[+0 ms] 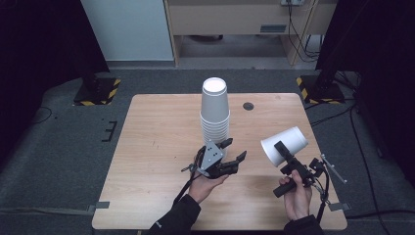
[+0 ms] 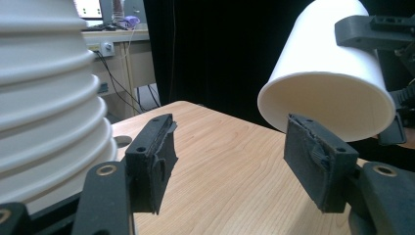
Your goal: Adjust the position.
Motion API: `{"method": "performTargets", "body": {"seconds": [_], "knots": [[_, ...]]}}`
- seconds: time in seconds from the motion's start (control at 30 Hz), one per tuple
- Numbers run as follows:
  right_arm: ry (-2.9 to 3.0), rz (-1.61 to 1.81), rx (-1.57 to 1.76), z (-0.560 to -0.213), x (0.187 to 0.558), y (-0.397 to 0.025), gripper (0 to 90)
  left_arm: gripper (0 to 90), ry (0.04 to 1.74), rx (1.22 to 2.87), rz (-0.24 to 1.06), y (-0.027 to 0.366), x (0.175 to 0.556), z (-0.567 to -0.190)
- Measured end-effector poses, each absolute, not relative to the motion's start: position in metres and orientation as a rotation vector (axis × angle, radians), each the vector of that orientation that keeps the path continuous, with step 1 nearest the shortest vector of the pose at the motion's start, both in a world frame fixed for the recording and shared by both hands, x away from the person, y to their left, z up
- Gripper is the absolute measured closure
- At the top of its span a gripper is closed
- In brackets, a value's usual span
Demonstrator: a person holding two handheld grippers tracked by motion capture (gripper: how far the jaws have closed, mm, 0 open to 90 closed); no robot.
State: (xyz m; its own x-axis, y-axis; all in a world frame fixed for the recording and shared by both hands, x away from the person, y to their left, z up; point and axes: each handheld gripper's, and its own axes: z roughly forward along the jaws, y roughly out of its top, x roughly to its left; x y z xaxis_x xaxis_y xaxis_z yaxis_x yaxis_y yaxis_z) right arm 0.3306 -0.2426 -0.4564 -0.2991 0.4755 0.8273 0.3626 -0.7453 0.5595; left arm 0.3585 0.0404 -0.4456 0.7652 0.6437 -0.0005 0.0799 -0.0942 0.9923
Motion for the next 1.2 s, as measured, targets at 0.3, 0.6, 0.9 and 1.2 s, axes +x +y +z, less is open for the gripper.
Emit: {"method": "performTargets", "body": {"seconds": [0.3, 0.6, 0.9, 1.2], "knots": [[1.063, 2.237, 1.84, -0.458, 0.331, -0.242, 15.2, 36.3, 0.587, 1.613, 0.525, 0.028, 0.368, -0.453], [1.041, 2.252, 1.875, -0.461, 0.331, -0.243, 15.2, 36.9, 0.571, 1.617, 0.518, 0.015, 0.375, -0.456], [1.06, 2.243, 1.884, -0.463, 0.331, -0.242, 15.2, 37.0, 0.547, 1.623, 0.504, 0.005, 0.381, -0.459], [1.059, 2.257, 1.894, -0.465, 0.333, -0.24, 15.3, 37.9, 0.539, 1.625, 0.502, 0.0, 0.384, -0.462]]}}
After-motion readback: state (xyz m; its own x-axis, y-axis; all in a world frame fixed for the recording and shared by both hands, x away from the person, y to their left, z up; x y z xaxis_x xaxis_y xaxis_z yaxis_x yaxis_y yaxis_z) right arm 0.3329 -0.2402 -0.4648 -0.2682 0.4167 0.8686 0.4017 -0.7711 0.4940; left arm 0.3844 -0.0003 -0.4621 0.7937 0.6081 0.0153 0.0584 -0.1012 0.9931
